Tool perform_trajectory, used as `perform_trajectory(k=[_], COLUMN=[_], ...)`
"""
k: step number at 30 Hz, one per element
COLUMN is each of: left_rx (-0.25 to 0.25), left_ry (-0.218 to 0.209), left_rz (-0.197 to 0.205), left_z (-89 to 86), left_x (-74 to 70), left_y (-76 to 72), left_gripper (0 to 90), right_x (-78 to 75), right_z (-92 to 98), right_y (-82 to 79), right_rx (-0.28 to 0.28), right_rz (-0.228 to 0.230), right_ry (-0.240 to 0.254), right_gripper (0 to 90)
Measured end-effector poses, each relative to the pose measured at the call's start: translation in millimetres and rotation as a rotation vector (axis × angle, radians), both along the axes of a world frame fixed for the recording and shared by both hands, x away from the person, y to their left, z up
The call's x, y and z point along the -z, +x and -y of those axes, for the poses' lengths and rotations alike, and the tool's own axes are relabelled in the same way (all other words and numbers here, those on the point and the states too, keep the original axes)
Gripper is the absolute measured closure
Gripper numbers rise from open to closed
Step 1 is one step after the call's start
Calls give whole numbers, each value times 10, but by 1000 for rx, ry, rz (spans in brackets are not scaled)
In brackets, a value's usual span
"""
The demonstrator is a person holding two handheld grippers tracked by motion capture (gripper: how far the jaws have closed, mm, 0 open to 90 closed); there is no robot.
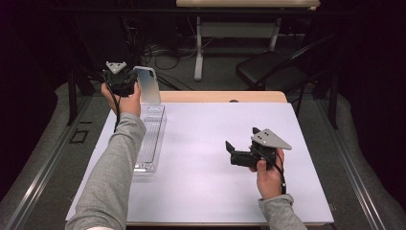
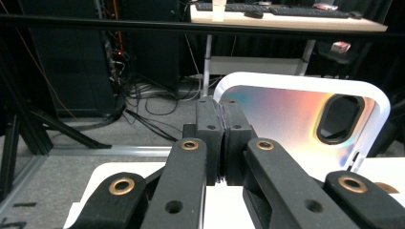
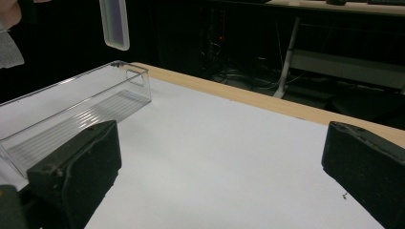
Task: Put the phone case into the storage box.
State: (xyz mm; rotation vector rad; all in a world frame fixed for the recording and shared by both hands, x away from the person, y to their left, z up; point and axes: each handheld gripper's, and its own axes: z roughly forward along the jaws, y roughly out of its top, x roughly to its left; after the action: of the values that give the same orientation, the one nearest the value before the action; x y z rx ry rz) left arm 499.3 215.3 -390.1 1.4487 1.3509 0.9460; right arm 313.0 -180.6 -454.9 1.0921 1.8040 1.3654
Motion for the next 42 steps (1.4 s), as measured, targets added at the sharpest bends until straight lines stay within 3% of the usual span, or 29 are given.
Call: perform_trajectory(k=[10,24,42], left_rx=[-23,-63,-94], left_ry=[3,-31,-34], left_rz=[4,-43,-92], left_z=[3,-28,-55], left_x=[144,500,769], left_y=[54,134,202], left_gripper=[889,889,889], right_x=[36,60,89], right_z=[43,52,48], right_y=[20,27,24], right_rx=[8,2,1], right_rz=[-17,-19,-34], right_ry=[21,20,12], right_gripper=[0,0,0])
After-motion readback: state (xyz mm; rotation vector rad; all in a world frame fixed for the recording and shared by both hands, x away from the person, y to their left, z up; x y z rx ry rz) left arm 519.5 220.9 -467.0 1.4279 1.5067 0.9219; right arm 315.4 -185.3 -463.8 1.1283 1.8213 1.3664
